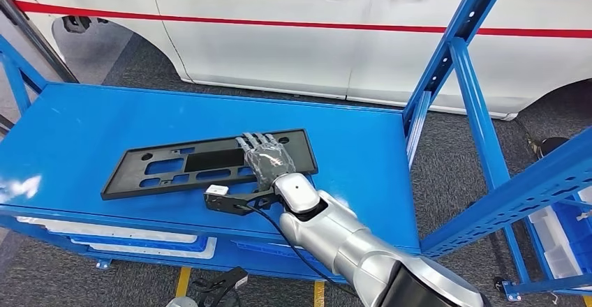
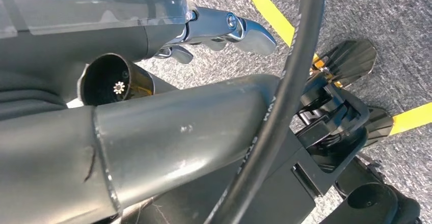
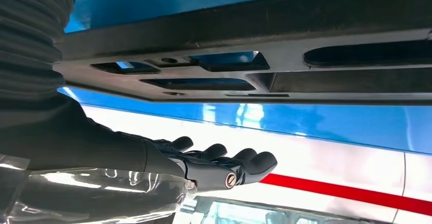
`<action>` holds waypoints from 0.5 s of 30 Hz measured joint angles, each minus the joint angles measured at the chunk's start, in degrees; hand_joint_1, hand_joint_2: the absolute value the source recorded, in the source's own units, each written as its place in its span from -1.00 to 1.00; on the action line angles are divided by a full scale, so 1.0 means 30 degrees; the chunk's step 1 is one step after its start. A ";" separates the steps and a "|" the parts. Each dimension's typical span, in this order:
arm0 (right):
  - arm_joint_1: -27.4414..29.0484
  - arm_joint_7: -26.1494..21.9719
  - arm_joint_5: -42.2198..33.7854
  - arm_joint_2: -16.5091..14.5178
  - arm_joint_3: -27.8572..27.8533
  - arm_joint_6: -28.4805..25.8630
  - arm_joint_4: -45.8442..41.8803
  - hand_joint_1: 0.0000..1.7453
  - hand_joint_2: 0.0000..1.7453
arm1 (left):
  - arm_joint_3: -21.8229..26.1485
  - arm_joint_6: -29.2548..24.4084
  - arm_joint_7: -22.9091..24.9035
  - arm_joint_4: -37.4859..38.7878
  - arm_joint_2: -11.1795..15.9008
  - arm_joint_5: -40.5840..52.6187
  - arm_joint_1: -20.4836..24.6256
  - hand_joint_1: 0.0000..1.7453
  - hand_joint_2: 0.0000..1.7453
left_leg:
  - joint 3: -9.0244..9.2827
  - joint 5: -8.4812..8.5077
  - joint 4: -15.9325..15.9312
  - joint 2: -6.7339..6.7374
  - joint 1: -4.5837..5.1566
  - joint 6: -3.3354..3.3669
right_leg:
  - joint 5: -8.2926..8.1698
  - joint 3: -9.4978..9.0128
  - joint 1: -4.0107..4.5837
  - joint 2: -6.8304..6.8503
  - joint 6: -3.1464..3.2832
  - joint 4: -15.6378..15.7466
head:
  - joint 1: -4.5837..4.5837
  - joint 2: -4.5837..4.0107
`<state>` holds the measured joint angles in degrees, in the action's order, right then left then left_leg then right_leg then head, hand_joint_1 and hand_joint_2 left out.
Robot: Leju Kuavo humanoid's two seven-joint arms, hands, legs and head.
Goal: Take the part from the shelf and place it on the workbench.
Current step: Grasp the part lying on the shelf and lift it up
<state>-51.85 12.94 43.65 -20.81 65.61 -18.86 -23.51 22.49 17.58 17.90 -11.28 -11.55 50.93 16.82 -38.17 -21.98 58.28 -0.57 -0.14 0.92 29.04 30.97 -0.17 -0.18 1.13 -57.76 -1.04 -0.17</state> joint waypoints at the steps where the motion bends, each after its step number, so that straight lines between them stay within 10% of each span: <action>1: 0.0038 0.0091 0.0018 -0.0002 0.0078 -0.0013 -0.0067 0.98 1.00 | 0.0000 -0.0053 -0.0005 0.0000 -0.0031 -0.0024 0.0003 -1.00 -1.00 | 0.0001 0.0006 0.0003 0.0002 0.0004 0.0009 | -0.0007 0.0001 -0.0006 0.0001 -0.0064 0.0003 | 0.0000 0.0000; 15: 0.0479 0.0058 -0.0809 -0.0016 0.0599 -0.0362 -0.0691 1.00 1.00 | 0.0344 -0.0683 0.0441 0.0000 -0.0461 -0.0677 0.0027 -1.00 -1.00 | 0.0052 0.0037 0.0009 0.0026 -0.0001 0.0038 | -0.0015 -0.0006 -0.0002 0.0001 -0.0216 -0.0066 | 0.0004 0.0000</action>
<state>-50.41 13.12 41.22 -20.86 67.41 -19.95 -25.58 23.52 15.53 19.22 -11.28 -12.93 48.90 16.90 -38.01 -21.87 58.30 -0.49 -0.14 1.03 29.00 30.95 -0.17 -0.18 0.48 -57.95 -1.03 -0.17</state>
